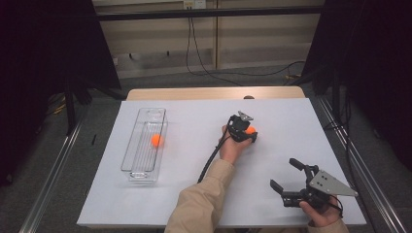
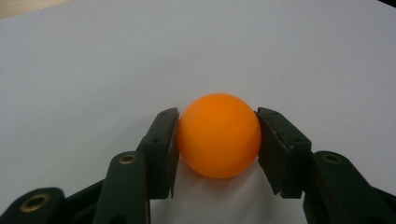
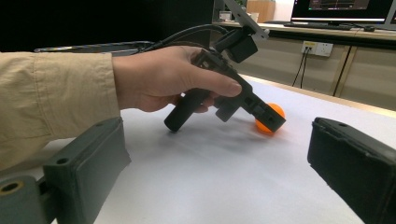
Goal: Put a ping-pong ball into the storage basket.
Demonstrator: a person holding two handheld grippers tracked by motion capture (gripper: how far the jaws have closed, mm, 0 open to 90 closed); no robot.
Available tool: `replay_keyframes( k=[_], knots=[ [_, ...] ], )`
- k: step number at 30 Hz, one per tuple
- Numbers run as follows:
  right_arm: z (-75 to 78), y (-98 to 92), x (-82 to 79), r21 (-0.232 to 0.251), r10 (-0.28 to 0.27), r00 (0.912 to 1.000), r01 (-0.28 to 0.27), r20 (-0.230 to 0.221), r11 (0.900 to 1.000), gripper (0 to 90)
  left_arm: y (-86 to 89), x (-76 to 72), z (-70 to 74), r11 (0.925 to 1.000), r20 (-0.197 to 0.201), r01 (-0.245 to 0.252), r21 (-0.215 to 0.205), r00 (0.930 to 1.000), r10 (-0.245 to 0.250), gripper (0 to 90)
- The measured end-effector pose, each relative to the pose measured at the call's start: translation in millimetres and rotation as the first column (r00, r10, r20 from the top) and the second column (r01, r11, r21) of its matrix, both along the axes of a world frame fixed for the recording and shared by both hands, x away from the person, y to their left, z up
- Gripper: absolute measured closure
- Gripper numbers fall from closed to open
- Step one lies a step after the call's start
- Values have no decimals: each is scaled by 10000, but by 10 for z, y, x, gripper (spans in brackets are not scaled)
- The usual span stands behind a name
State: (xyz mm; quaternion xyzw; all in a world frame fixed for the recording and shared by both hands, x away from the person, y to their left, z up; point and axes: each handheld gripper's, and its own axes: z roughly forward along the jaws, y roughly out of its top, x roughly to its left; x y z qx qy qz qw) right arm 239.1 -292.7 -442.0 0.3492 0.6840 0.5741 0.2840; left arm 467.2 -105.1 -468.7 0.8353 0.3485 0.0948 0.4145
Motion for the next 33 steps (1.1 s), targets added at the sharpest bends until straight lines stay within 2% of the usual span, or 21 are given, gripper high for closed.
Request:
replay_keyframes(
  k=[9,11,14,33],
  knots=[
    [-1,4,0,-10,-10,10000,10,-8,10000,41,59,-85,46,9993,-177,276,-234,9995,-280,509],
    [0,-5,1,-58,-14,10000,14,16,10000,41,72,-124,66,9986,-316,495,-182,9982,-501,509],
    [0,-8,2,-71,5,10000,-5,17,10000,41,93,-159,82,9979,-319,595,-250,9977,-603,509],
    [-2,8,1,-127,13,10000,-13,19,9999,41,291,-294,138,9963,-504,829,-207,9952,-838,509]
  ],
)
